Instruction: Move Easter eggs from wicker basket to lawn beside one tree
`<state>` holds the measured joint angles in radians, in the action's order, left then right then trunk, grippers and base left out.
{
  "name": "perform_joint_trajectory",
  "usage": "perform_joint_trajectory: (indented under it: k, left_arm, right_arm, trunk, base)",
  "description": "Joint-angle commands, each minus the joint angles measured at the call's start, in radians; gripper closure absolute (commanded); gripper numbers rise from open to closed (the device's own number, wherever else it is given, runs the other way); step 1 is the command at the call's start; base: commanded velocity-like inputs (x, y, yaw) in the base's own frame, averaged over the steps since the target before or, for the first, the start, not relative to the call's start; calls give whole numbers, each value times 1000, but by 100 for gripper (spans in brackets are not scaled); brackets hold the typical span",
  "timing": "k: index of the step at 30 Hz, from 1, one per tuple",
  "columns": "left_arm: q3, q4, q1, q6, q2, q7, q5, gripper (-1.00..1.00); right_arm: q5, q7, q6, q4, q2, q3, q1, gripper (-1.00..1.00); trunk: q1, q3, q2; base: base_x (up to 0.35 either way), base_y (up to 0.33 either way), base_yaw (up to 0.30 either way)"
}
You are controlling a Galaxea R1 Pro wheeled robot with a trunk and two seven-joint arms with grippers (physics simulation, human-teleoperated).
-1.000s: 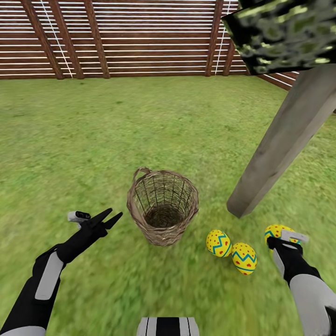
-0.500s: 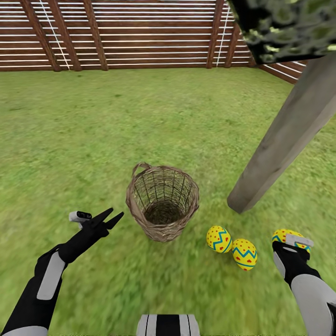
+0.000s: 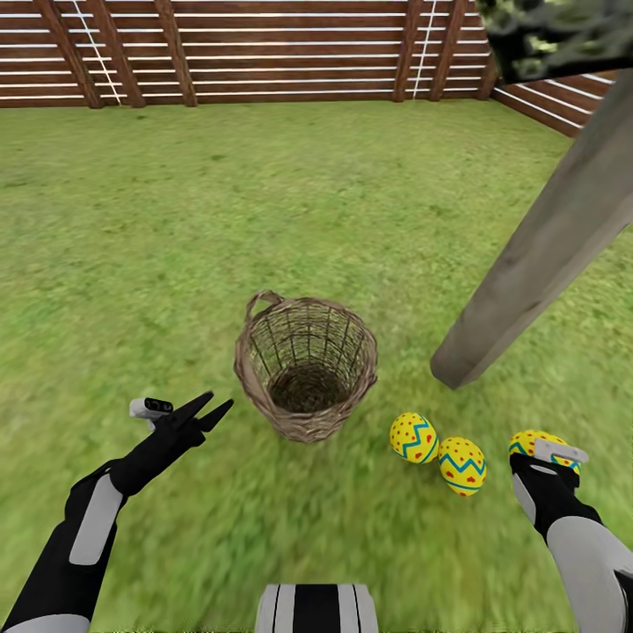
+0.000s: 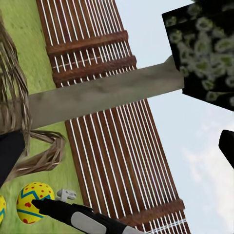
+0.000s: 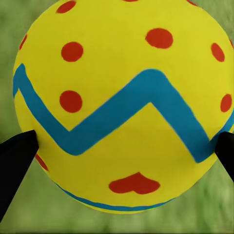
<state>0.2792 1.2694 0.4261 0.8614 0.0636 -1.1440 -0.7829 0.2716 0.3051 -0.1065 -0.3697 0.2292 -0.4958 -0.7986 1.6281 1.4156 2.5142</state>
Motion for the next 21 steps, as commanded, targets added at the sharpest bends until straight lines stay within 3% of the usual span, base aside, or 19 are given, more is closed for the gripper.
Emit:
perform_joint_trajectory:
  k: [1,21]
  left_arm:
    - [0,0,0,7,0,0,-4,-100]
    - [2,1,0,7,1,0,-4,-100]
  right_arm:
    - [11,0,-7,-1,-1,-4,-1,100]
    - [12,-3,-9,-8,-4,-3,-1,100]
  trunk:
    - [0,5,1]
    - [9,82,5]
  base:
    - [0,0,0]
    - [0,0,0]
